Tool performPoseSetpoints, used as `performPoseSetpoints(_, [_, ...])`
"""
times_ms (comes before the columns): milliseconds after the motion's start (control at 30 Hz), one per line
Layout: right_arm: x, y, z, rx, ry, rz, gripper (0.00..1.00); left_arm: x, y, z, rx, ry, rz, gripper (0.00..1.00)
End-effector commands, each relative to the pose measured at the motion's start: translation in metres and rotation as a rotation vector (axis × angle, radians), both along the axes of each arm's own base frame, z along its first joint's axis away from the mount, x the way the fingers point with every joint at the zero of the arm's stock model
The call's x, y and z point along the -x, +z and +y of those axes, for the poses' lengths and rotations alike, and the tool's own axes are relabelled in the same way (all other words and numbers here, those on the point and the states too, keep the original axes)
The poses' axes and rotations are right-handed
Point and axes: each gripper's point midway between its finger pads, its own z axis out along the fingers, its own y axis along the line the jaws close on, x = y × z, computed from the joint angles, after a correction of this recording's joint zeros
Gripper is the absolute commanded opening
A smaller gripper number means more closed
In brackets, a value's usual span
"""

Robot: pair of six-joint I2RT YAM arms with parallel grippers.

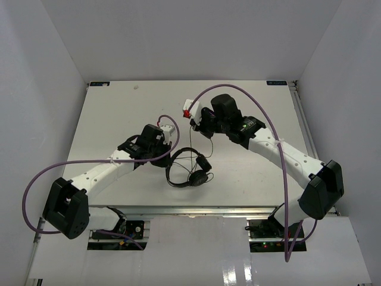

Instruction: Wrap the headphones

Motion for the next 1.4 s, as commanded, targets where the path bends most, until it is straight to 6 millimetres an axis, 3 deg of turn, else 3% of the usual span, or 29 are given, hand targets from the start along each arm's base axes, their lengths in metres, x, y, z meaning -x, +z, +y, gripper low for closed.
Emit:
performPoseSetpoints(0, [-0.009, 0.013, 0.008, -0.087, -0.060, -0.006, 0.08, -0.011, 0.037, -0.022, 0.106, -0.027, -0.073, 0.00])
performPoseSetpoints(367, [-0.025, -0.006, -0.012, -0.092, -0.171, 0.029, 0.08, -0.002, 0.045, -0.025, 0.152, -0.045, -0.077, 0.00])
performPoseSetpoints(733, [-0.030, 0.013, -0.052, -0.203, -0.214, 0.027, 0.08, 0.006, 0.053, -0.014, 0.155, -0.008, -0.102, 0.00])
performPoseSetpoints(1100, [-0.013, 0.040, -0.046, -0.285, -0.122, 0.017, 0.08, 0.006, 0.042, -0.013, 0.134, 0.006, -0.061, 0.00])
performPoseSetpoints(1367, [-0.012, 0.037, -0.047, -0.290, -0.119, 0.027, 0.08, 0.005, 0.040, -0.012, 0.126, 0.017, -0.060, 0.00])
